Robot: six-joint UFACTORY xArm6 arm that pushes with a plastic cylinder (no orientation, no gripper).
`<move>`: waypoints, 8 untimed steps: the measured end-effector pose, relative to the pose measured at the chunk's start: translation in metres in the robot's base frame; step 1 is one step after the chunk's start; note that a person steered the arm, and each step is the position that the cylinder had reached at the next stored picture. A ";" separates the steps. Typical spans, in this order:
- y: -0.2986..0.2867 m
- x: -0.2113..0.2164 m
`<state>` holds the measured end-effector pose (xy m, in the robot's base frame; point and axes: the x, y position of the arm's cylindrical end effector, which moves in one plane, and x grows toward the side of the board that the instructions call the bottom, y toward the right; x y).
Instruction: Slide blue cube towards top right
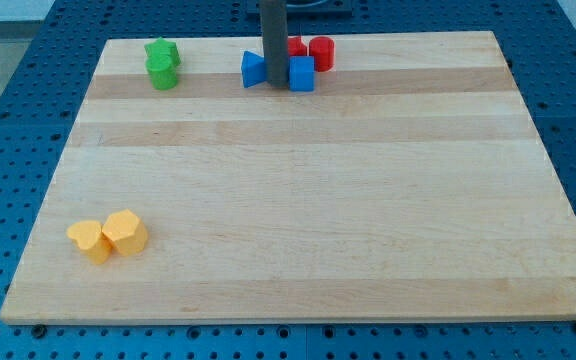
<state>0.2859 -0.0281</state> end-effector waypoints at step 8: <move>0.150 -0.014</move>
<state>0.2717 0.1217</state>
